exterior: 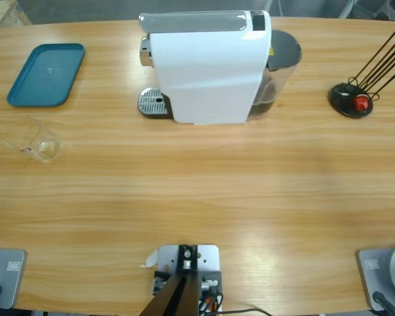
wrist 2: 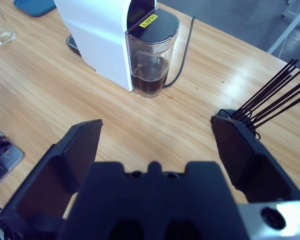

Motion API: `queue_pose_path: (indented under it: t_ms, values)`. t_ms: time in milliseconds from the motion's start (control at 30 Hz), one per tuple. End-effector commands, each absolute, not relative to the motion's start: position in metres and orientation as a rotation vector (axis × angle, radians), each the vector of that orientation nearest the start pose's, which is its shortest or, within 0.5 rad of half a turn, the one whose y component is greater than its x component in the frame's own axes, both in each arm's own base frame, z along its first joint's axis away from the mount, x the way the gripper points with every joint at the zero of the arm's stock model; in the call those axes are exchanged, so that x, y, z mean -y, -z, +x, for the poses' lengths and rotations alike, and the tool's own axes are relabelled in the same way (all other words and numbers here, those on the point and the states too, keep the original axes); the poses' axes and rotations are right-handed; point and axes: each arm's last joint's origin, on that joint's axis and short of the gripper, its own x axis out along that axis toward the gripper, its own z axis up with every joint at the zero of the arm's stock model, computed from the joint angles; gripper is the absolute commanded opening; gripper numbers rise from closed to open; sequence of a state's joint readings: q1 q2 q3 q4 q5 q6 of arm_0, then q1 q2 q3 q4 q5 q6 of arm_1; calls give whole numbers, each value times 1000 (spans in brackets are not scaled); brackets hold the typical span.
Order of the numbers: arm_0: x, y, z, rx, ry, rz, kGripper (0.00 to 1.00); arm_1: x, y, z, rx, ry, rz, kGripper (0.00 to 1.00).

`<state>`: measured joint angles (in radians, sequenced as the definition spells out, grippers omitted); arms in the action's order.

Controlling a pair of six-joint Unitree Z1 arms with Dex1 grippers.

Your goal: Pour coffee

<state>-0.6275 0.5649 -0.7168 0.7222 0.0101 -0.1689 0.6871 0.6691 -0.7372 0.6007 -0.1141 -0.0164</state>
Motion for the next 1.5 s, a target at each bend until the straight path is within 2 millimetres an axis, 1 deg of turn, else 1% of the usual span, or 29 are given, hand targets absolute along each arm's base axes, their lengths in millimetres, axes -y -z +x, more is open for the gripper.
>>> queue_pose_path:
  t_ms: [33, 300, 367, 400, 433, 533, 567, 600, 667, 767, 833, 867, 933, 1033, 1100, 1133, 1200, 1267, 1333, 1433, 1500]
  values:
    - [4, -306, 8, -603, 529, 14, 862, -23, -326, 35, -504, -588, -234, 1000]
    - [4, -306, 8, -602, 532, 13, 867, -24, -326, 36, -511, -588, -237, 1000]
    - [9, -310, 14, -625, 533, 20, 874, -24, -326, 36, -510, -588, -236, 1000]
    - [13, -317, 19, -629, 534, 21, 887, -24, -326, 36, -509, -588, -236, 1000]
    - [18, -330, 26, -623, 535, 16, 912, -23, -326, 36, -508, -588, -235, 1000]
    - [35, -368, 47, -604, 557, -49, 908, -23, -326, 35, -504, -588, -234, 1000]
    - [42, -381, 56, -601, 562, -76, 924, -22, -326, 34, -503, -589, -233, 1000]
    - [50, -391, 67, -616, 566, -116, 975, -22, -326, 34, -502, -589, -233, 1000]
    - [75, -404, 99, -720, 628, -202, 991, -22, -325, 34, -500, -589, -232, 1000]
    - [108, -407, 160, -934, 725, -404, 991, -21, -326, 33, -494, -589, -229, 1000]
    - [124, -411, 200, -979, 727, -454, 995, -20, -326, 32, -488, -589, -227, 1000]
    - [127, -414, 211, -957, 705, -445, 997, -20, -325, 31, -487, -589, -227, 1000]
    - [127, -425, 229, -871, 593, -430, 990, -19, -326, 31, -484, -590, -225, 1000]
    - [129, -435, 256, -830, 477, -476, 999, -19, -326, 31, -484, -591, -225, 1000]
    - [135, -434, 273, -852, 440, -507, 1000, -20, -326, 31, -484, -591, -225, 1000]
    - [137, -431, 282, -893, 454, -545, 1000, -20, -326, 31, -486, -591, -224, 1000]
    - [146, -420, 299, -950, 484, -574, 1000, -20, -326, 31, -488, -593, -222, 1000]
    - [155, -411, 311, -979, 484, -568, 996, -20, -326, 31, -488, -596, -222, 1000]
    - [160, -405, 317, -1011, 462, -602, 996, -20, -326, 31, -488, -597, -220, 1000]
    - [164, -399, 320, -1069, 450, -656, 996, -21, -326, 32, -493, -595, -218, 1000]
    - [168, -392, 321, -1113, 477, -661, 994, -21, -326, 33, -494, -594, -219, 1000]
